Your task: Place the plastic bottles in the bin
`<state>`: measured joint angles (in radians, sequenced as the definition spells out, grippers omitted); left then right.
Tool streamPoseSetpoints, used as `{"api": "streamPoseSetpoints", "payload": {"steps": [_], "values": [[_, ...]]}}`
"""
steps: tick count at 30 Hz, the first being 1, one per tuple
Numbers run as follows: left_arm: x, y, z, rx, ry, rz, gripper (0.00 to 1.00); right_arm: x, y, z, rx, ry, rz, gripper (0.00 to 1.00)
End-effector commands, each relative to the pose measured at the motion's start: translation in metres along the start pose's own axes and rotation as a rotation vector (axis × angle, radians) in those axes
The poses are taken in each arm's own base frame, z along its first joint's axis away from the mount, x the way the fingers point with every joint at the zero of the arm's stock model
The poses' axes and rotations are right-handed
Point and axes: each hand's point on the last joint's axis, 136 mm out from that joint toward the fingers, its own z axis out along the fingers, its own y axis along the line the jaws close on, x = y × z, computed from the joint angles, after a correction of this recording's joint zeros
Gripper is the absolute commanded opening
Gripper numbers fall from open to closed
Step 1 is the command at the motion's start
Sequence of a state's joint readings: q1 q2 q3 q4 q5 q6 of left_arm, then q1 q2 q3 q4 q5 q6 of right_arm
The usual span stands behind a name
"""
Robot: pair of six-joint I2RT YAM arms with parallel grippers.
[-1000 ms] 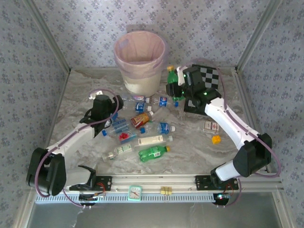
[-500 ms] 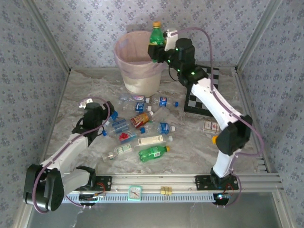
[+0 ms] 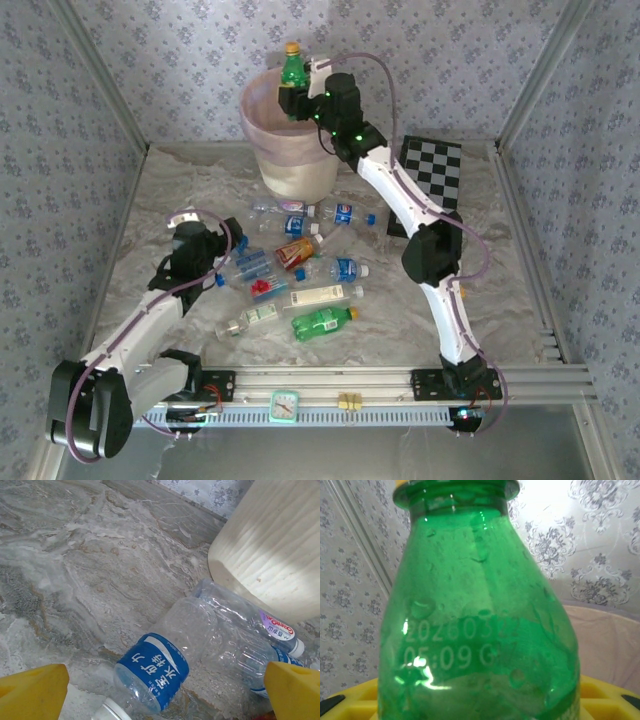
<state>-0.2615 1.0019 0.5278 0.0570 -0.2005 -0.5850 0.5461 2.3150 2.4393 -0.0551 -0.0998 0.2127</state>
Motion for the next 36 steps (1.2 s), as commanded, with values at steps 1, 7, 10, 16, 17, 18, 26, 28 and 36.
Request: {"api": "streamPoseSetpoints", "payload": {"steps": [1,7,10,16,17,18,26,28,36], "values": [[-0.007,-0.008,-0.003,0.049,-0.027,0.012,1.00,0.003,0.000,0.004,0.021,0.014,-0.024,0.55],[-0.006,-0.009,-0.003,0.054,-0.022,0.012,1.00,0.007,-0.002,0.007,0.037,0.018,-0.037,0.82],[-0.006,-0.009,-0.003,0.055,-0.022,0.013,1.00,0.000,0.002,0.004,0.030,0.005,-0.051,0.95],[-0.006,-0.011,-0.003,0.062,-0.019,0.011,1.00,-0.024,0.016,-0.010,-0.010,-0.021,-0.065,1.00],[-0.006,-0.011,-0.003,0.062,-0.019,0.010,1.00,-0.029,0.020,-0.013,-0.020,-0.023,-0.067,1.00],[-0.007,-0.011,-0.003,0.062,-0.020,0.010,1.00,-0.033,0.023,-0.017,-0.028,-0.024,-0.072,1.00],[-0.010,-0.011,-0.003,0.051,-0.019,-0.001,1.00,-0.049,0.037,-0.057,0.010,0.051,-0.081,1.00],[-0.011,-0.011,-0.001,0.039,-0.014,0.005,1.00,-0.044,0.036,-0.070,0.034,0.092,-0.070,1.00],[-0.011,-0.010,0.022,-0.013,0.056,0.044,1.00,-0.006,0.020,-0.124,0.149,0.188,-0.058,1.00]]}}
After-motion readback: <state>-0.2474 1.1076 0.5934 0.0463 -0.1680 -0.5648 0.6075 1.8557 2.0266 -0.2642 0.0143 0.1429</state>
